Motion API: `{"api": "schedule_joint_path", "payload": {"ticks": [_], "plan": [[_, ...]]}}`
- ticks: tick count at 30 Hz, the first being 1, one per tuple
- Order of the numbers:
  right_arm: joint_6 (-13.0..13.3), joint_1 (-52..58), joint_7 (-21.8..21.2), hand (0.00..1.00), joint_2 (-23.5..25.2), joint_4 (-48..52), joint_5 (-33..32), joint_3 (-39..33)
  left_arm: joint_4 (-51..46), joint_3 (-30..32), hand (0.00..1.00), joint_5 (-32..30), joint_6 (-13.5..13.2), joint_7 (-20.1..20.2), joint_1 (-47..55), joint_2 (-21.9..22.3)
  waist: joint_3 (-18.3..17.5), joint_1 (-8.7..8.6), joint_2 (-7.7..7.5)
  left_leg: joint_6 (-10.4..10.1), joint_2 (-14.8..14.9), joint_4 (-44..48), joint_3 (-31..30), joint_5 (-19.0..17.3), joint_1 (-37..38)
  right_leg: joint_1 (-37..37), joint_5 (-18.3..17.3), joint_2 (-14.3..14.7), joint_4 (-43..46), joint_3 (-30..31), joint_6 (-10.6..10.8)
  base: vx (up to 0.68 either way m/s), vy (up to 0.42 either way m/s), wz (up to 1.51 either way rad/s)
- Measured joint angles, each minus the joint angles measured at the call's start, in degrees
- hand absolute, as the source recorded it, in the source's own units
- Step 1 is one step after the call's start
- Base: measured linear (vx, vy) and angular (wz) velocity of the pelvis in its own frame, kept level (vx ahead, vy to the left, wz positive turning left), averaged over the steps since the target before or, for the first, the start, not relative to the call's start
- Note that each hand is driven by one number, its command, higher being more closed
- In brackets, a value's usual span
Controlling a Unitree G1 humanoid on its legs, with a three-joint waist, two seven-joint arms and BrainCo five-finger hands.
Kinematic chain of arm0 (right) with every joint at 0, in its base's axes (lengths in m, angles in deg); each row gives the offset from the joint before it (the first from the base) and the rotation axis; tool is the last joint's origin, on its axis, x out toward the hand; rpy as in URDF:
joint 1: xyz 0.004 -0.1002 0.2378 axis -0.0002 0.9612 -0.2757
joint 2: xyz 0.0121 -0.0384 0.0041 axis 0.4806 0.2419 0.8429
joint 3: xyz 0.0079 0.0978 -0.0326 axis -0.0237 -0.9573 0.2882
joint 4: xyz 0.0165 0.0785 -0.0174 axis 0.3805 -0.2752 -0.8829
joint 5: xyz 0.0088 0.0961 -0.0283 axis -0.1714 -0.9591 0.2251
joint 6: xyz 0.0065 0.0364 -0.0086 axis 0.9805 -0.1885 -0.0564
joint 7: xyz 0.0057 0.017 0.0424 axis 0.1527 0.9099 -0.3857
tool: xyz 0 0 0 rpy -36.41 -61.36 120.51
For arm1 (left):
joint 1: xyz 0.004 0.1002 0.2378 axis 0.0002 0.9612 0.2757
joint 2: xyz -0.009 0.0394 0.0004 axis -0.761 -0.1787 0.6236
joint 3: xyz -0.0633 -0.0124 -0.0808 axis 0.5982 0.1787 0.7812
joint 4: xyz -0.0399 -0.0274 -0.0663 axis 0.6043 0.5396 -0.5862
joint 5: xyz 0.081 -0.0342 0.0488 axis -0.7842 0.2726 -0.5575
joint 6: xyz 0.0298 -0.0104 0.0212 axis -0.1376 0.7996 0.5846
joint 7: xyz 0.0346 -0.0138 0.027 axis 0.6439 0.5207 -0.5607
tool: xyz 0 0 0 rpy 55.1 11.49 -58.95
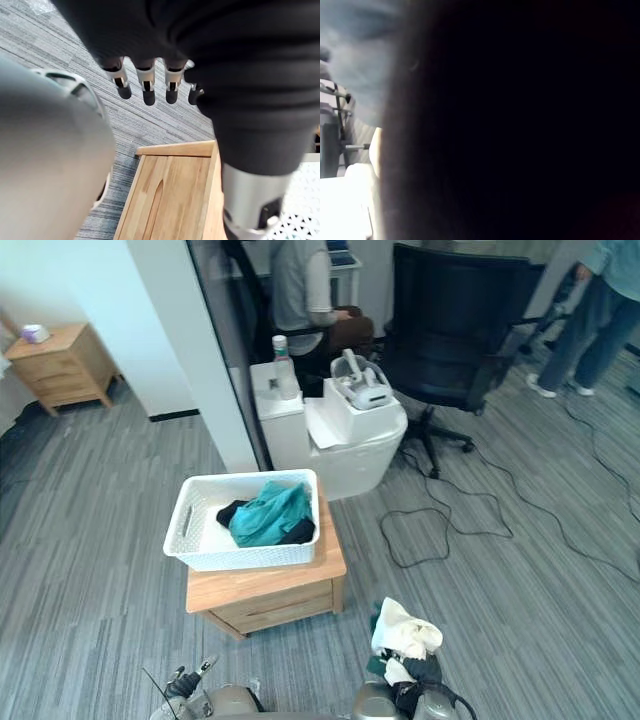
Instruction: Tidy the bed and pick cloth on bed and put in laundry
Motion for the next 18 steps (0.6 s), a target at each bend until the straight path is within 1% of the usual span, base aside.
{"api": "schedule_joint_path", "payload": {"ticks": [1, 3, 4, 5, 6, 8, 9, 10, 11, 12, 13, 14, 15, 16, 17, 18], "plan": [[-0.7, -0.3, -0.1, 1.0, 0.3, -0.9, 0.4, -0.2, 0.3, -0.2, 0.0, 0.3, 0.2, 0.4, 0.1, -0.3, -0.9, 0.39, -0.94, 0.5, -2.7, -4.1, 1.5, 1.6, 1.6, 1.4, 2.1, -1.3, -3.2, 0.2, 0.4, 0.14, 0.131, -0.07], [-1.2, 0.6, -0.4, 1.0, 1.1, -1.2, 0.6, -0.2, 0.4, -0.2, 0.0, 0.3, 0.2, 1.0, 0.1, -0.5, -1.1, 0.4, -1.73, 0.9, -4.5, -5.2, 1.5, 1.7, 2.1, 3.7, 4.3, -2.2, -7.4, -0.7, 1.0, 0.16, 0.152, 0.03], [-1.2, 0.8, -0.4, 1.0, 1.3, -1.2, 0.7, -0.3, 0.3, -0.2, 0.0, 0.2, 0.2, 1.0, 0.1, -0.5, -1.1, 0.37, -1.83, 1.0, -4.8, -5.2, 1.4, 1.6, 2.2, 4.4, 4.7, -2.4, -8.2, -1.1, 1.0, 0.12, 0.135, 0.27], [-1.6, 1.6, -0.4, 1.0, 1.7, -1.2, 1.3, -0.5, 0.2, -0.2, 0.0, 0.1, 0.2, 1.0, 0.1, -0.5, -1.2, 0.06, -1.94, 1.0, -5.7, -5.2, 1.1, 1.7, 2.5, 6.1, 4.9, -3.3, -9.4, -2.5, 1.2, 0.09, 0.092, 0.34], [-1.6, 1.8, -0.4, 1.0, 1.7, -1.2, 1.8, -0.5, 0.2, -0.3, 0.0, -0.3, 0.2, 1.0, 0.2, -0.5, -1.2, -0.02, -1.88, 1.0, -6.0, -5.5, 1.0, 1.7, 2.7, 6.7, 4.9, -3.5, -9.7, -3.0, 1.2, 0.1, 0.089, 0.34], [-1.6, 2.3, -0.4, 1.0, 1.5, -1.2, 2.3, -0.6, 0.3, -0.6, 0.0, -1.2, 0.2, 1.0, 0.5, -0.4, -1.7, -0.07, -1.17, 1.2, -6.9, -7.8, 0.9, 1.8, 3.8, 7.2, 4.8, -3.7, -9.9, -3.8, 1.3, 0.06, 0.048, 0.16], [-1.6, 2.2, -0.5, 1.0, 1.5, -1.2, 2.3, -0.6, 0.5, -1.1, 0.0, -2.2, 0.3, 1.0, 0.5, -0.6, -2.1, -0.21, -0.99, 1.2, -8.2, -10.4, 0.5, 3.2, 4.3, 7.2, 4.7, -4.2, -9.8, -4.8, 1.5, 0.01, 0.026, 0.25], [-1.6, 2.2, -0.5, 1.0, 1.5, -1.0, 2.3, -0.7, 0.5, -2.4, 0.0, -2.6, 0.4, 1.0, 0.5, -0.7, -2.3, -0.37, -1.22, 1.2, -10.2, -14.6, 0.0, 5.0, 5.5, 7.0, 4.1, -5.0, -9.4, -5.7, 2.0, -0.01, 0.028, 0.33], [-1.6, 2.4, -0.5, 1.0, 1.8, -0.7, 2.3, -0.7, 0.7, -2.9, 0.0, -3.0, 0.5, 1.0, 0.5, -0.7, -2.3, -0.36, -1.57, 1.1, -11.4, -16.5, -0.2, 5.4, 6.4, 6.8, 3.3, -5.7, -8.6, -6.3, 2.4, -0.02, 0.075, 0.43], [-1.8, 3.2, -0.3, 1.0, 1.7, 0.8, 2.3, -1.8, 0.7, -4.9, 0.0, -3.9, 0.5, 1.1, 0.5, -1.3, -2.3, -0.43, -1.88, 1.0, -13.2, -18.5, 0.0, 5.1, 7.7, 6.3, 0.9, -7.7, -5.3, -7.3, 3.2, 0.0, 0.111, 0.59], [-2.1, 4.3, -0.1, 1.0, 1.4, 3.7, 2.3, -2.6, 0.8, -6.7, 0.0, -4.9, 0.9, 1.0, 0.5, -2.0, -2.3, -0.45, -2.38, 1.0, -14.6, -19.3, -0.1, 5.1, 8.5, 6.0, -1.5, -9.9, -1.3, -8.3, 3.4, 0.02, 0.115, 0.61], [-2.3, 4.8, 0.0, 1.0, 1.4, 5.7, 2.3, -2.9, 0.7, -7.3, 0.0, -5.2, 0.9, 1.0, 0.5, -2.3, -2.2, -0.42, -2.63, 1.0, -15.3, -19.7, -0.4, 5.1, 8.8, 5.7, -1.9, -10.8, 0.7, -8.5, 3.2, -0.01, 0.076, 0.48], [-2.4, 4.9, 0.2, 1.0, 0.9, 10.3, 2.4, -3.0, 0.7, -7.4, 0.0, -5.4, 0.9, 0.7, 0.5, -2.4, -2.2, -0.43, -2.75, 1.1, -16.1, -21.4, -1.3, 5.0, 8.8, 3.2, -1.6, -11.6, 7.0, -7.6, 2.2, -0.05, 0.069, 0.24], [-2.3, 4.9, 0.8, 1.0, 1.2, 15.6, 2.5, -2.6, 0.8, -7.6, 0.0, -5.9, 0.9, 0.7, 0.6, -2.4, -2.2, -0.73, -2.67, 1.6, -15.3, -22.0, -2.1, 5.3, 8.6, -1.9, 0.5, -11.3, 15.1, -4.7, -1.0, -0.05, 0.068, 0.2], [-2.1, 5.0, 0.9, 1.0, 1.8, 18.0, 2.7, -2.4, 0.9, -7.6, 0.0, -6.2, 0.9, 0.7, 0.6, -2.6, -2.2, -0.93, -2.5, 2.5, -14.4, -21.9, -2.7, 5.6, 8.5, -4.4, 0.1, -10.1, 17.8, -2.8, -1.6, -0.01, 0.06, 0.37], [-1.7, 5.4, 1.1, 1.0, 3.0, 22.4, 2.8, -2.3, 1.0, -7.6, 0.0, -6.7, 1.0, 0.5, 0.6, -3.5, -2.0, -1.69, -2.37, 2.5, -12.7, -22.0, -4.0, 5.6, 7.8, -6.1, -2.5, -6.7, 17.2, 0.5, -0.2, 0.04, 0.003, 0.56]]}}
